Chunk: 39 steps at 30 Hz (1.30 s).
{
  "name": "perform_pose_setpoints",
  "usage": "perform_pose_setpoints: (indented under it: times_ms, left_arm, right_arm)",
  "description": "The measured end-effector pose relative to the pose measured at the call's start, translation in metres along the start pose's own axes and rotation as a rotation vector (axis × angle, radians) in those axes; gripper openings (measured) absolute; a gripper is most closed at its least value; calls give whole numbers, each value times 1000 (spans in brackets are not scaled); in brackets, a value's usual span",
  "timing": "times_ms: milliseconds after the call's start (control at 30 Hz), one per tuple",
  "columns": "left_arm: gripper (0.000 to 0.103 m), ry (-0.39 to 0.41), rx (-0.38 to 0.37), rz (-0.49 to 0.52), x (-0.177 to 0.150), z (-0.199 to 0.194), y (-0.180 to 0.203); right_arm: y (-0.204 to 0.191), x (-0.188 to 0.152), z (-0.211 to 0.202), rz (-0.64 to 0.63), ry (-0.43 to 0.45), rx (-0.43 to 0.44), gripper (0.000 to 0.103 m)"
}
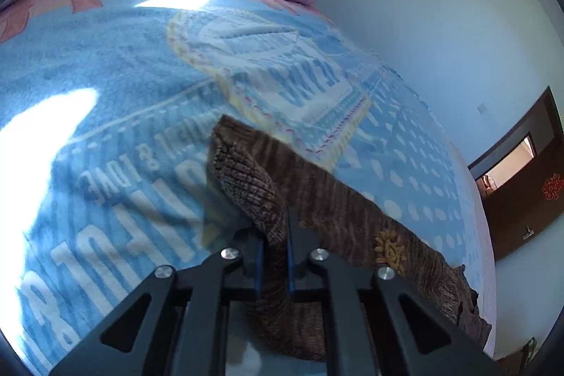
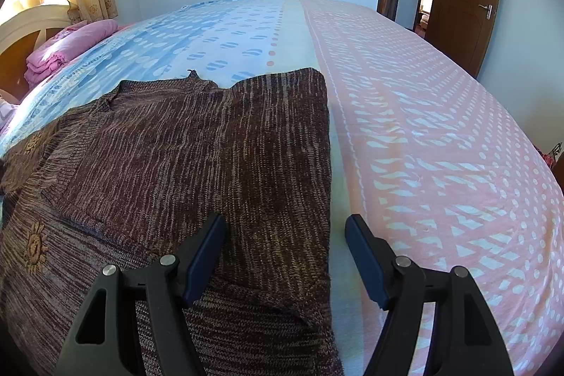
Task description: Fold small clothes
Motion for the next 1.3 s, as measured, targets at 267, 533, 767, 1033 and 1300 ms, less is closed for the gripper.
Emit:
perform_pose_setpoints:
  times_ms: [267, 533, 767, 1033, 1300]
  left_arm:
    - [9, 128, -215, 354, -50, -77, 153]
    - [9, -42, -272, 622, -182, -57, 247]
    - [66, -75, -269, 654, -178, -68, 223]
    - [78, 52, -119, 481, -144, -71, 124]
    - [87, -30, -187, 350, -144, -49, 96]
  right_arm:
    - [0, -1, -1, 2, 3, 3, 71]
    - [1, -1, -1, 0, 4, 1, 71]
    - [0, 0, -1, 2, 2, -1, 72]
    - [-39, 21, -30, 113, 123, 174, 73]
    - [-141, 55, 37, 54, -14, 344, 73]
Point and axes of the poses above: each gripper's, at about its wrist camera, not at the fingertips, and z roughly the way its jaws point, y to its right, x to its top, the point moved 2 cm from there along z, roughly the way its jaws point, and after that the axes turned 14 degrees about x, right-handed, at the moved point
